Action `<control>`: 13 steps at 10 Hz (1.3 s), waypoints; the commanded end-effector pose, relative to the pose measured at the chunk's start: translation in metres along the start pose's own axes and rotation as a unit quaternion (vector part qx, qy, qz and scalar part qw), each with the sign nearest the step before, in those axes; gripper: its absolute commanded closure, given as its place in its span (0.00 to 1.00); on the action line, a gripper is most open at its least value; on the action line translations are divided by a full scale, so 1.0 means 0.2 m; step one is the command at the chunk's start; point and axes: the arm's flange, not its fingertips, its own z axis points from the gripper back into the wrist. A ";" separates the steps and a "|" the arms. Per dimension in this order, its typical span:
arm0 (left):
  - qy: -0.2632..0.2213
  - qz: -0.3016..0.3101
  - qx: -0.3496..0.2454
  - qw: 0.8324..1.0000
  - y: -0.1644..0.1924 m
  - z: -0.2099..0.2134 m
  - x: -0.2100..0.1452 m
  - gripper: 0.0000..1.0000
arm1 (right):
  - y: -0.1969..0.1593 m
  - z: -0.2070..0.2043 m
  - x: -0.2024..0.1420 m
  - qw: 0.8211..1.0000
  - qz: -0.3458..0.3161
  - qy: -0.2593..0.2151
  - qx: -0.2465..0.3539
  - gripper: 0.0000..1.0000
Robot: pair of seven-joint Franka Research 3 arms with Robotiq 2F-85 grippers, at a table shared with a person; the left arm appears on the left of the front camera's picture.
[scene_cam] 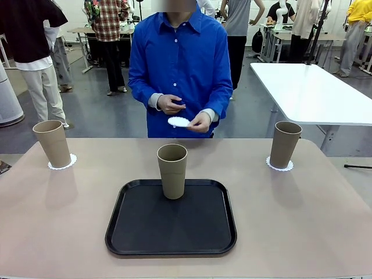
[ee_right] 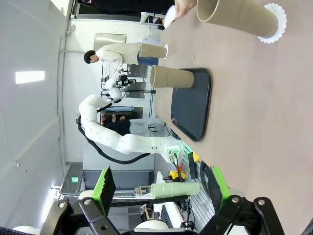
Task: Place coasters on the table and set cups on them.
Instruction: Take one Reusable plastic cup from the Flat Tray and place it on a coaster set by the human.
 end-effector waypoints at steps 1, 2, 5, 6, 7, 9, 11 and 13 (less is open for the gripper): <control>-0.002 0.000 0.000 1.000 -0.01 -0.01 -0.01 0.00 | 0.00 0.00 0.00 1.000 -0.005 -0.001 -0.002 0.00; -0.002 0.000 0.000 1.000 -0.01 -0.01 -0.01 0.00 | 0.00 0.00 0.00 1.000 -0.005 -0.001 -0.002 0.00; -0.002 0.000 0.000 1.000 -0.01 -0.01 -0.01 0.00 | 0.00 0.00 0.00 1.000 -0.005 -0.001 -0.002 0.00; -0.002 0.000 0.000 1.000 -0.01 -0.01 -0.01 0.00 | 0.00 0.00 0.00 1.000 -0.005 -0.001 -0.002 0.00; -0.002 0.000 0.000 1.000 -0.01 -0.01 -0.01 0.00 | 0.00 0.00 0.00 1.000 -0.005 -0.001 -0.002 0.00; -0.002 0.000 0.000 1.000 -0.01 -0.01 -0.01 0.00 | 0.00 0.00 0.00 1.000 -0.005 -0.001 -0.002 0.00; -0.002 0.000 0.000 1.000 -0.01 -0.01 -0.01 0.00 | 0.00 0.00 0.00 1.000 -0.005 -0.001 -0.002 0.00; -0.002 0.000 0.000 1.000 -0.01 -0.01 -0.01 0.00 | 0.00 0.00 0.00 1.000 -0.005 -0.001 -0.002 0.00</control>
